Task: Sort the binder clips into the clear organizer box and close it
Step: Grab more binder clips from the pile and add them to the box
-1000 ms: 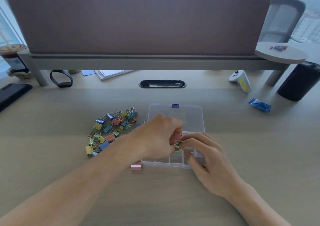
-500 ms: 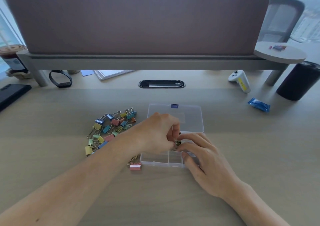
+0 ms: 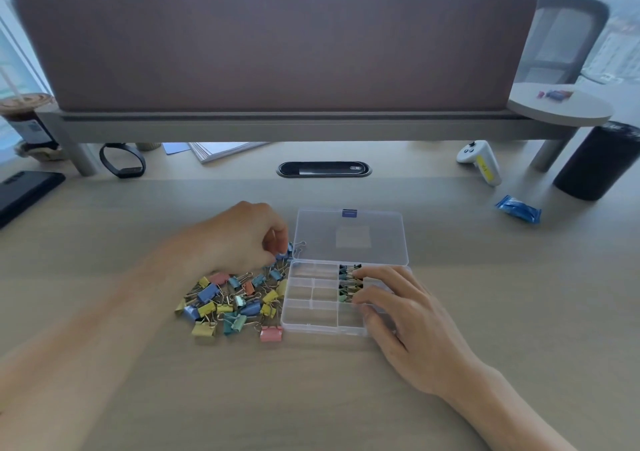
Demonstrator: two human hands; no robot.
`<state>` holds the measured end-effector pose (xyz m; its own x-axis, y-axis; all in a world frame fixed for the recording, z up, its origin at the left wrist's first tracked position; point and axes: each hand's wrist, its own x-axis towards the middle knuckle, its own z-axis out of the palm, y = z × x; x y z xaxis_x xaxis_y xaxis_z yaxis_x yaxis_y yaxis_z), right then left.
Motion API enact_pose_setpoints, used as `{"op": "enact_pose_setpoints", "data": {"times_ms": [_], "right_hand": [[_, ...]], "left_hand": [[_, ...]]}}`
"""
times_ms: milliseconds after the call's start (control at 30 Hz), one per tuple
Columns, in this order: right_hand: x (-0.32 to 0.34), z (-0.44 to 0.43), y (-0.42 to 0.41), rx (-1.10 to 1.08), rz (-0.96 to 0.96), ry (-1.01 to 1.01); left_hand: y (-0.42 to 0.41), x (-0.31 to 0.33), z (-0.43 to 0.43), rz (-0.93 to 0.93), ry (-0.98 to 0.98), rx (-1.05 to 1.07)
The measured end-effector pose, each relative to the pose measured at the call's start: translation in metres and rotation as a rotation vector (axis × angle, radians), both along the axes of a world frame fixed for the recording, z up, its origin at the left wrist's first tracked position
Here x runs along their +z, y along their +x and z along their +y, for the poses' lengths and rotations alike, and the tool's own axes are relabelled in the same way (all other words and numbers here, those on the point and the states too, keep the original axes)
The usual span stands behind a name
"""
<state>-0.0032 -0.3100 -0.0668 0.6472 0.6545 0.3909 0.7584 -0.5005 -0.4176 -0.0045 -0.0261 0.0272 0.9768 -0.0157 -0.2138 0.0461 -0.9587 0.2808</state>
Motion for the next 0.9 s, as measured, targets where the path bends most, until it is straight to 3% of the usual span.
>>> {"op": "enact_pose_setpoints", "data": {"times_ms": [567, 900], "right_hand": [[-0.001, -0.001, -0.001, -0.010, 0.005, -0.008], [0.000, -0.001, 0.000, -0.008, 0.008, 0.000]], "left_hand": [[-0.002, -0.013, -0.019, 0.035, 0.119, 0.026], [-0.003, -0.015, -0.018, 0.003, 0.089, 0.017]]}}
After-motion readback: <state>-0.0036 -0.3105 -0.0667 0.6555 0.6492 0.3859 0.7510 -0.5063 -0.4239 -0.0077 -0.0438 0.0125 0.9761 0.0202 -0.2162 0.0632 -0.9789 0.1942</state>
